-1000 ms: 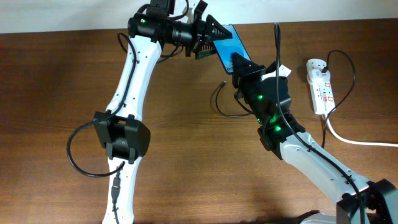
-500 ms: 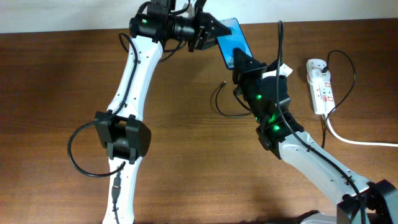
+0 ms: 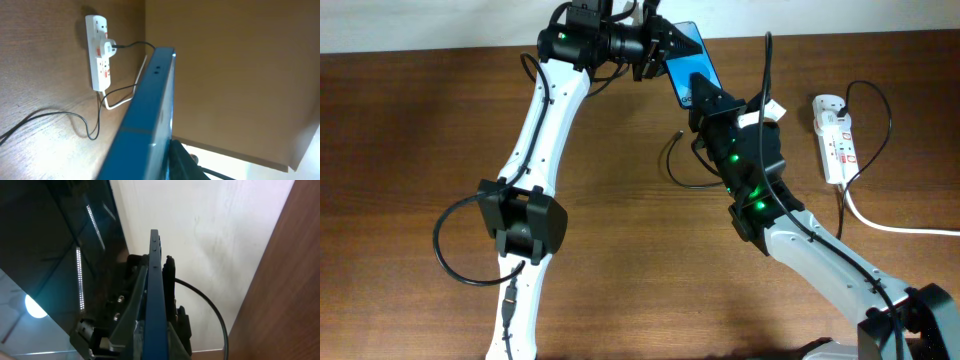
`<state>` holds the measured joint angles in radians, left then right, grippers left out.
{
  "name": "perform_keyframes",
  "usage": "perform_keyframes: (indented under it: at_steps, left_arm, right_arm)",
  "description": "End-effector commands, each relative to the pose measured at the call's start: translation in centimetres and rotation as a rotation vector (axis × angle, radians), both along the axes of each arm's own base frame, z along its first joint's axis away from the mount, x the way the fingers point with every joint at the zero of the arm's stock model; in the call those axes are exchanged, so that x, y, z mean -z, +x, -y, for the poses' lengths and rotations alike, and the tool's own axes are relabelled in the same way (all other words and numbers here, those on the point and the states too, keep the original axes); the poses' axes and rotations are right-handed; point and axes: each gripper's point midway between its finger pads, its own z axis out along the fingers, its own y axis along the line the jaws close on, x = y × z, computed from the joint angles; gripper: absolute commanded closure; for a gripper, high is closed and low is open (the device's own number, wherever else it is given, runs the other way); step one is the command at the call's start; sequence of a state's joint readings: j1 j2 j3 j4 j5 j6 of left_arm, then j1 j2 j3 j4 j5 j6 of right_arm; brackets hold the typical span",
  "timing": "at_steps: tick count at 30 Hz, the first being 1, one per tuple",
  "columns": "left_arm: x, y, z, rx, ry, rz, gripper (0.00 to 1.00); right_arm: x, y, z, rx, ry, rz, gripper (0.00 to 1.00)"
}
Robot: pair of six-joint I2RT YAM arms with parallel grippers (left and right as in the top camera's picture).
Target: Plug charger to phone and switch on socket
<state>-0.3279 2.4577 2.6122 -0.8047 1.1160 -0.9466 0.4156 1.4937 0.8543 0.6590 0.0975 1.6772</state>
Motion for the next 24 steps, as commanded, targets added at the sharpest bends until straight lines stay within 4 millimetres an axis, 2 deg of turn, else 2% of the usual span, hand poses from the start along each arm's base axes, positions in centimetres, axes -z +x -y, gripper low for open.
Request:
perform_keyframes:
  at_steps: [1, 6, 8, 12, 18, 21, 24]
  left_arm:
    - [-2.1, -1.3, 0.7, 0.047, -0.037, 0.042, 0.87]
    - [-2.0, -1.1, 0.7, 0.037, -0.031, 0.043, 1.00]
    - [-2.0, -1.1, 0.7, 0.037, -0.031, 0.044, 1.00]
    - [-1.8, -0.6, 0.4, 0.014, -0.017, 0.048, 1.00]
    - [-1.8, 1.0, -2.4, -0.023, -0.016, 0.082, 1.00]
    - [-1.0, 1.8, -5.4, -0.041, 0.009, 0.117, 1.00]
    - [0.8, 2.2, -8.7, -0.060, 0.077, 0.142, 1.00]
  right_arm:
    - [-0.5, -0.9, -2.5, -0.116, -0.008, 0.015, 0.96]
    - [0.1, -0.9, -2.5, -0.115, -0.016, -0.005, 0.96]
    - [0.1, -0.9, -2.5, -0.115, -0.016, -0.005, 0.96]
    - [0.1, -0.9, -2.5, -0.115, -0.017, -0.006, 0.65]
    - [1.0, -0.8, -2.4, -0.110, -0.049, -0.034, 0.25]
    - [1.8, -0.9, -2.4, -0.117, -0.122, -0.038, 0.14]
    - [2.7, -1.5, -3.4, -0.181, -0.181, -0.053, 0.05]
